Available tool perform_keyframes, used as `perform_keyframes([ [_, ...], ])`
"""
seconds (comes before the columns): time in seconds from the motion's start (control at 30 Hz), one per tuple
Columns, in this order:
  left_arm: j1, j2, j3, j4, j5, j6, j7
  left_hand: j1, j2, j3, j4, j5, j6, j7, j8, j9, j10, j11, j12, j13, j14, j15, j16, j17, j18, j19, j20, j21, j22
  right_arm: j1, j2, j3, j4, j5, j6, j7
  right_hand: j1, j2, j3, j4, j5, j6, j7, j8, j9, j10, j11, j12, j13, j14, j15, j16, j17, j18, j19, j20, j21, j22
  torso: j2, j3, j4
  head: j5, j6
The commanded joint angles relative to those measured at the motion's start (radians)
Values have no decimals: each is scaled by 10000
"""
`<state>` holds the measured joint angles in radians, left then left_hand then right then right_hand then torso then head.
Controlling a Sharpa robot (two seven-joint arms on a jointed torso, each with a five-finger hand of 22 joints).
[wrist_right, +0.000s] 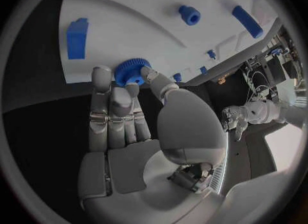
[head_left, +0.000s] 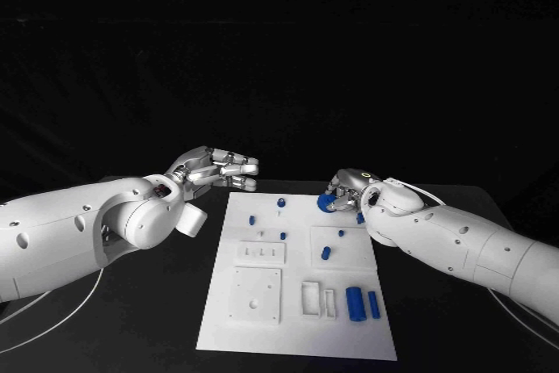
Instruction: Assemble the parts on the task board
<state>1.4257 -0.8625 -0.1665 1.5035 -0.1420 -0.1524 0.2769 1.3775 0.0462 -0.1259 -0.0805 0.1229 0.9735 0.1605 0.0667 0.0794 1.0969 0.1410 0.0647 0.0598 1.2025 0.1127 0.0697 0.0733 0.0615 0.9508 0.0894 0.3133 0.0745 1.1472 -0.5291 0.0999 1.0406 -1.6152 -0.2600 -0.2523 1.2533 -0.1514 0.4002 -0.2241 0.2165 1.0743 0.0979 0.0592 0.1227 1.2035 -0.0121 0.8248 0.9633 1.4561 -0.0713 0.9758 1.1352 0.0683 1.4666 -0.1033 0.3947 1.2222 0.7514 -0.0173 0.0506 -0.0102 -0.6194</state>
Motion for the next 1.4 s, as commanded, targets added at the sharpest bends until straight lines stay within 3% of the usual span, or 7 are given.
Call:
perform_keyframes([
  [0.03, 14, 7, 7, 17, -28, 145, 44, -32, -94, 4, 37, -64, -44, -6, -28, 9, -43, -30, -34, 8, -69, -17, -23, -14, -23, 7, 62, -65, -3, -128, -30, -77, 173, -467, -67, -314, -71, 30, -101, 207, -321, 93, -21, 36, 26, 68, -17, 55, 25, 60, -27, 54, 14, 144, 365, 72, 20, 12, 3, 0, -1, 24, 36],
  [0.37, 14, 7, 7, -22, -28, 131, 43, -38, -89, 4, 50, -65, -44, -6, -29, 8, -38, -30, -34, 8, -68, -18, -23, -14, -23, 11, 61, -63, -2, -119, -193, -73, 1321, -898, -894, -698, -17, -199, 191, 583, -331, 193, -50, 31, -39, 134, -35, 44, 37, 67, -41, 89, -4, 121, 404, 51, 74, 111, -1, -7, -15, 107, 90],
  [0.73, 15, 34, 7, -26, -28, 106, 37, -38, -89, 4, 50, -65, -44, -6, -29, 8, -38, -30, -34, 8, -68, -18, -23, -14, -23, 11, 61, -63, -2, -118, 31, -74, 2260, -1176, -1360, -783, -32, -239, 358, 665, -422, 214, -58, 33, -53, 164, -50, 62, 59, 73, -51, 122, -8, 115, 417, 47, 249, 200, -3, -17, 2, 116, 108],
  [1.03, 15, 87, 7, -24, -28, 119, 32, -38, -89, 4, 50, -65, -44, -6, -29, 8, -38, -30, -34, 8, -68, -18, -23, -14, -23, 11, 61, -63, -2, -124, 538, -176, 2132, -1372, -1523, -775, -15, -253, 350, 663, -429, 200, -58, 35, -62, 163, -51, 38, 41, 71, -49, 119, -23, 111, 415, 48, 267, 215, 12, -21, 25, 112, 130],
  [1.4, 16, 158, 7, 13, -32, 91, -10, -7, -78, 3, 55, -57, -32, -11, -28, 6, -25, -36, -33, 8, -59, -22, -22, -13, -24, 15, 57, -63, -2, -140, 1316, -521, 1289, -1428, -1497, -613, -10, -264, 330, 661, -393, 166, -48, 36, -79, 161, -45, 23, 29, 69, -45, 117, -38, 111, 410, 51, 252, 215, 33, -23, 45, 125, 111],
])
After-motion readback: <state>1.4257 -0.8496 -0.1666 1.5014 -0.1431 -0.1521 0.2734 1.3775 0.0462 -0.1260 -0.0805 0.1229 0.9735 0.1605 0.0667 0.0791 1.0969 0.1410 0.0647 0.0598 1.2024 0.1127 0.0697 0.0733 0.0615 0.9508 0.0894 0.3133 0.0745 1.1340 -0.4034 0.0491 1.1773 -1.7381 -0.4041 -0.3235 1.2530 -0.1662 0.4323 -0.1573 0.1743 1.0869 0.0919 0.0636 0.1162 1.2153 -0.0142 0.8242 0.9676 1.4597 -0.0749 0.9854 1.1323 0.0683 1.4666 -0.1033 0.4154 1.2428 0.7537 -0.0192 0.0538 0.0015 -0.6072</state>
